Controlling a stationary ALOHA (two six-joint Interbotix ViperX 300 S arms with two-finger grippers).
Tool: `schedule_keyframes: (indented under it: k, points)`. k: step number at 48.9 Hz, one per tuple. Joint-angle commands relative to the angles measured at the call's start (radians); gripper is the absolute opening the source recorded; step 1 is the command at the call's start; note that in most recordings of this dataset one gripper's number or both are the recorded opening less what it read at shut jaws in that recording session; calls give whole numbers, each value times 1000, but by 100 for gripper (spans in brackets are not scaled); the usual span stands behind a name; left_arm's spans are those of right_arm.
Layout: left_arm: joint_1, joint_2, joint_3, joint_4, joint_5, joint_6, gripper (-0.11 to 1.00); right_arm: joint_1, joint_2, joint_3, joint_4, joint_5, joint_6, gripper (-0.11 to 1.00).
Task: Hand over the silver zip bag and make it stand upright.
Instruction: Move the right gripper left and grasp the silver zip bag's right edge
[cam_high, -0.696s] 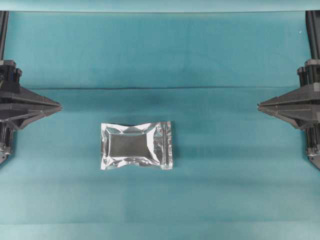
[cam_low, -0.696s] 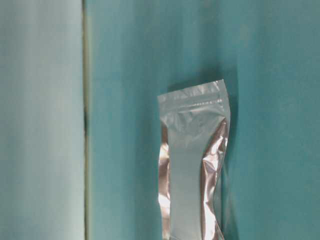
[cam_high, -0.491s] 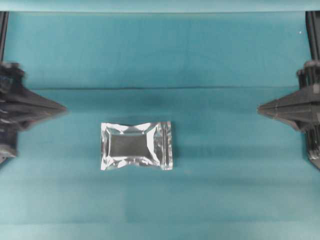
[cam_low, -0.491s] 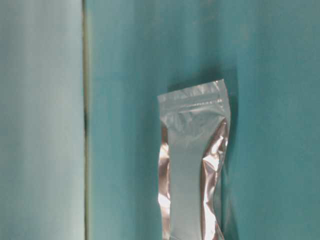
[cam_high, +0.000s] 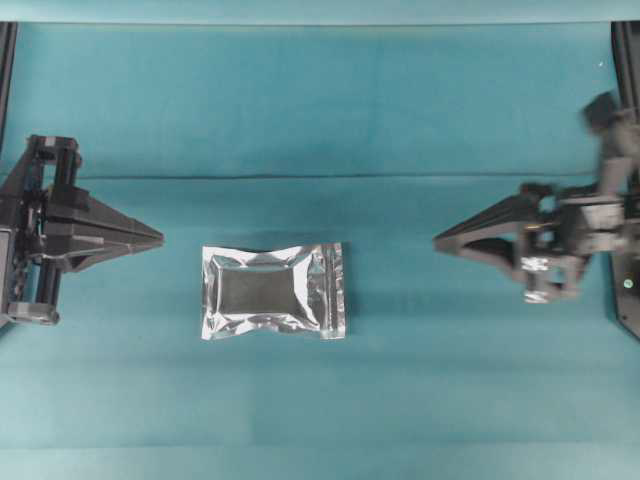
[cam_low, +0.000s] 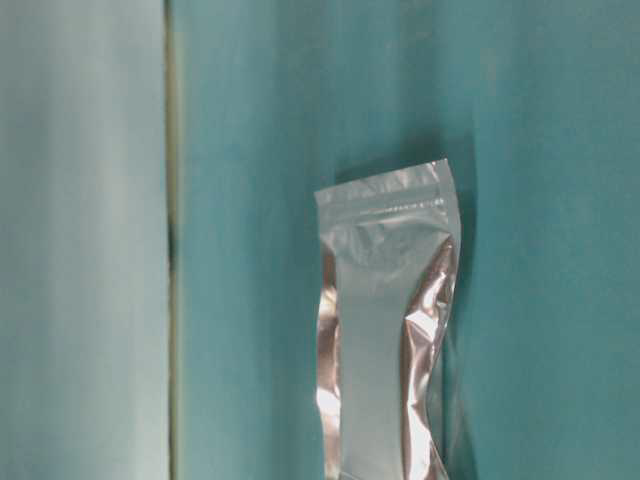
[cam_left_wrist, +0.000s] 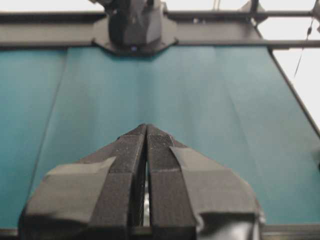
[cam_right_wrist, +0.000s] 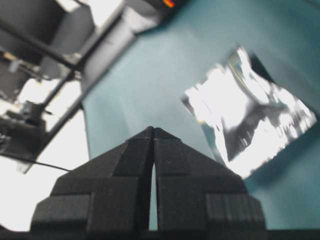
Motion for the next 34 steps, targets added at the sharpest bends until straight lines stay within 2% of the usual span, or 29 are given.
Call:
schedule_keyframes:
  k: [1,8,13,16,21,29,34]
  points:
    - [-2,-6,-29,2,5,-2,-1,-3,58,-20,20,-8,64,0]
    - [-2,-17,-31,2,9,-2,-1,-11,147,-20,84,-41,184,0]
    - [0,-18,-31,2,9,-2,-1,-11,206,-18,95,-69,255,1]
    - [3,-20,-31,2,9,-2,-1,-12,235,-18,101,-74,288,6]
    - [6,-20,-31,2,9,-2,-1,-23,276,-17,110,-71,345,26]
    - [8,-20,-31,2,9,-3,-1,-23,344,-23,112,-51,417,74]
    - [8,-20,-31,2,15,-3,-1,-23,397,-49,112,-38,437,92]
